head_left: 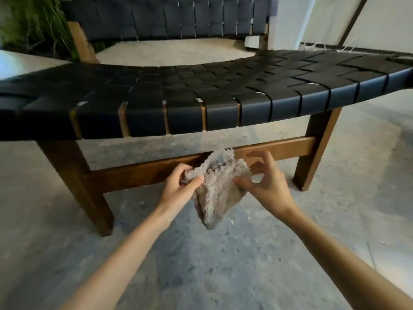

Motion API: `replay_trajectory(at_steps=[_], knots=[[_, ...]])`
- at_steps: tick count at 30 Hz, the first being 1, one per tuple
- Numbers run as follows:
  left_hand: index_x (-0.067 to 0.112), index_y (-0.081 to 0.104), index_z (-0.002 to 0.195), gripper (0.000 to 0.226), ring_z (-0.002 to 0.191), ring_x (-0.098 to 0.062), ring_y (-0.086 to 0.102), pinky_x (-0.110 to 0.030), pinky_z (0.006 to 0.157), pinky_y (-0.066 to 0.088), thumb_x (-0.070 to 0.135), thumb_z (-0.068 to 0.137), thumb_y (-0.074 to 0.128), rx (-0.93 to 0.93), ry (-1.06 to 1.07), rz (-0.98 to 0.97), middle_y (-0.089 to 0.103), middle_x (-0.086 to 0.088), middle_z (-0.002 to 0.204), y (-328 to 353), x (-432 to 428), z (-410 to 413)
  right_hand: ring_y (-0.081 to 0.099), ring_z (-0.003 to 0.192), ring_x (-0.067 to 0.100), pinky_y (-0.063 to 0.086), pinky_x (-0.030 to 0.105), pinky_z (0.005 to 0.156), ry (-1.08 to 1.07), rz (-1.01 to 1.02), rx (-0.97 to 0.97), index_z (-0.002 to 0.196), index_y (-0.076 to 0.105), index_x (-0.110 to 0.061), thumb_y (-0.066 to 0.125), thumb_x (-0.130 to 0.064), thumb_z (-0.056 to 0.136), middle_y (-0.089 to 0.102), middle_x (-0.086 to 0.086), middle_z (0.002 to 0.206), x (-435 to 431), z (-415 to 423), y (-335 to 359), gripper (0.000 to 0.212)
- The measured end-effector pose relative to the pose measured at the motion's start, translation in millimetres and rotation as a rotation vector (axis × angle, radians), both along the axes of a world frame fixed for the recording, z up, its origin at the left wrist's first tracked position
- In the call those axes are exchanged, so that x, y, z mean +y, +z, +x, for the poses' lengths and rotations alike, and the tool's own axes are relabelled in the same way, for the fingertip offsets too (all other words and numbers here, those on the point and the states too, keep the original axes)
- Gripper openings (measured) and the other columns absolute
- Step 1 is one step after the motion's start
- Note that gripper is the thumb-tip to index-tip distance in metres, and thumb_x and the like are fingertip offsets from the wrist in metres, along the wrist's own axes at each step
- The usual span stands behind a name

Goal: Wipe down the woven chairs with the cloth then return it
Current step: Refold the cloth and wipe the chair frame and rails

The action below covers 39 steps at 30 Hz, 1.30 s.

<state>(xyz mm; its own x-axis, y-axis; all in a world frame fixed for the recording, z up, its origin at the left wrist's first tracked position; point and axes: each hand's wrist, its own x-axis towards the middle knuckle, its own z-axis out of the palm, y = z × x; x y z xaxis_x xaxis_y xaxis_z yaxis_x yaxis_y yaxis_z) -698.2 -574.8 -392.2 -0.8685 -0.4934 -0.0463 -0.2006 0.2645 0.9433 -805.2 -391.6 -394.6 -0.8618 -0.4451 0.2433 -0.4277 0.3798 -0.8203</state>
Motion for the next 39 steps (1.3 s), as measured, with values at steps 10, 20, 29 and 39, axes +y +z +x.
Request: replay_trajectory(at_steps=[10, 20, 29, 39], knots=[[0.031, 0.047, 0.113, 0.036, 0.101, -0.019, 0.051, -0.036, 0.083, 0.045, 0.019, 0.084, 0.064, -0.156, 0.152, -0.387, 0.049, 0.01, 0.105, -43, -44, 51, 0.061, 0.065, 0.008, 0.048, 0.018, 0.059, 0.027, -0.075, 0.233, 0.09, 0.066, -0.033, 0.068, -0.002, 0.084, 0.067, -0.014, 0.08, -19, 27, -5, 0.031], [0.028, 0.062, 0.113, 0.023, 0.097, 0.004, 0.06, -0.005, 0.078, 0.041, 0.029, 0.09, 0.061, 0.25, -0.098, -0.284, 0.066, 0.021, 0.102, -18, -19, 38, 0.053, 0.07, 0.004, 0.04, 0.011, 0.06, 0.208, -0.073, 0.254, 0.101, 0.069, -0.03, 0.07, -0.035, 0.076, 0.056, -0.001, 0.089, -40, 43, 12, 0.025], [0.035, 0.05, 0.123, 0.03, 0.102, 0.002, 0.054, -0.005, 0.071, 0.04, 0.032, 0.093, 0.055, 0.096, -0.046, -0.476, 0.057, 0.022, 0.103, -30, -28, 55, 0.06, 0.057, 0.009, 0.053, 0.022, 0.055, 0.416, 0.306, -0.221, 0.099, 0.057, -0.026, 0.088, -0.017, 0.064, 0.069, -0.003, 0.079, -33, 49, -25, 0.048], [0.016, 0.07, 0.095, 0.009, 0.097, -0.012, 0.051, -0.023, 0.088, 0.041, 0.016, 0.087, 0.067, 0.219, 0.285, -0.524, 0.051, 0.002, 0.101, -27, -48, 64, 0.052, 0.056, 0.002, 0.043, 0.025, 0.058, 0.017, 0.353, 0.262, 0.088, 0.072, -0.027, 0.068, -0.019, 0.088, 0.064, -0.006, 0.095, -21, 45, -15, 0.009]])
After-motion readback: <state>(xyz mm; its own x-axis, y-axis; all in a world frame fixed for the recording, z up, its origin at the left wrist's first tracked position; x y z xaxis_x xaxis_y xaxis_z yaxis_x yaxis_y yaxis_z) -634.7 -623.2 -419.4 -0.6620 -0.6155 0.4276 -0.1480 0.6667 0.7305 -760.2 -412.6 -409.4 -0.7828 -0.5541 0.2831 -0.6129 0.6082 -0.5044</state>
